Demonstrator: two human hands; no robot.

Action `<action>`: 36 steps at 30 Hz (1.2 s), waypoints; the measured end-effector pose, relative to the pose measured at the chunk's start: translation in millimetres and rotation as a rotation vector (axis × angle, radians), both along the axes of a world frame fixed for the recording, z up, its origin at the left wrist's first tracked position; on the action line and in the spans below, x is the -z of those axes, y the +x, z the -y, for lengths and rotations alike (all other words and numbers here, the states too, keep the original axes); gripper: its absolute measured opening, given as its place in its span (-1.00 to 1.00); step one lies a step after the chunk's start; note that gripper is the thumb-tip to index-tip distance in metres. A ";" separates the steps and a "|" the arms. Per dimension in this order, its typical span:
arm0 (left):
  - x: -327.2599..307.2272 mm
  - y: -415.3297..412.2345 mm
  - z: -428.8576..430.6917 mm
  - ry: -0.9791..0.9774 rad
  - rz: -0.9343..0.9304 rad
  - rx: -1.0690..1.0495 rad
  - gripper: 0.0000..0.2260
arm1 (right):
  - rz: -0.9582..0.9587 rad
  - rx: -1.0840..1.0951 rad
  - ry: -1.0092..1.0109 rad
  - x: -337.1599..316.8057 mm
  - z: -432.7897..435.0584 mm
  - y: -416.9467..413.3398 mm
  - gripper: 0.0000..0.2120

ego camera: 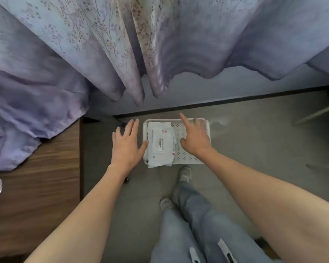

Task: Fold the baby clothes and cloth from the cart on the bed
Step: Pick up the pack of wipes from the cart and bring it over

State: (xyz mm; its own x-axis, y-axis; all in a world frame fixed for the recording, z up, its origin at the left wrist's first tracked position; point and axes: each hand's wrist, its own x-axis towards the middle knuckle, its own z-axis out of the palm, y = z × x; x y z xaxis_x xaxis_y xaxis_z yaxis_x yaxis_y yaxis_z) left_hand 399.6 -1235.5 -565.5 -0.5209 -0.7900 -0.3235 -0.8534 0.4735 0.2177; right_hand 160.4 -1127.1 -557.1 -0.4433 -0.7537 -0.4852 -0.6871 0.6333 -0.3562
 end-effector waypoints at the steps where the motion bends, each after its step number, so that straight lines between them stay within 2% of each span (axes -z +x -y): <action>1: 9.9 0.5 -1.5 0.011 0.005 0.000 -0.24 | 0.021 0.004 0.014 9.3 -1.3 1.9 -0.01; 5: 42.1 -0.2 -5.2 0.048 0.026 0.001 -0.24 | 0.084 0.012 0.088 44.2 -5.3 12.7 -0.06; 12: 78.1 -1.2 -8.3 0.062 0.022 0.030 -0.24 | 0.227 0.047 0.054 94.1 -1.1 32.7 -0.09; 19: 107.4 1.2 2.9 0.030 0.001 0.131 -0.19 | 0.540 0.215 -0.057 123.9 8.2 37.9 0.09; 24: 120.4 4.3 2.7 0.024 -0.032 0.132 -0.22 | 0.600 0.245 -0.115 135.8 6.6 38.4 0.16; 36: 125.4 3.7 0.1 -0.002 0.041 0.118 -0.24 | 0.724 0.300 -0.228 138.9 6.0 49.5 0.13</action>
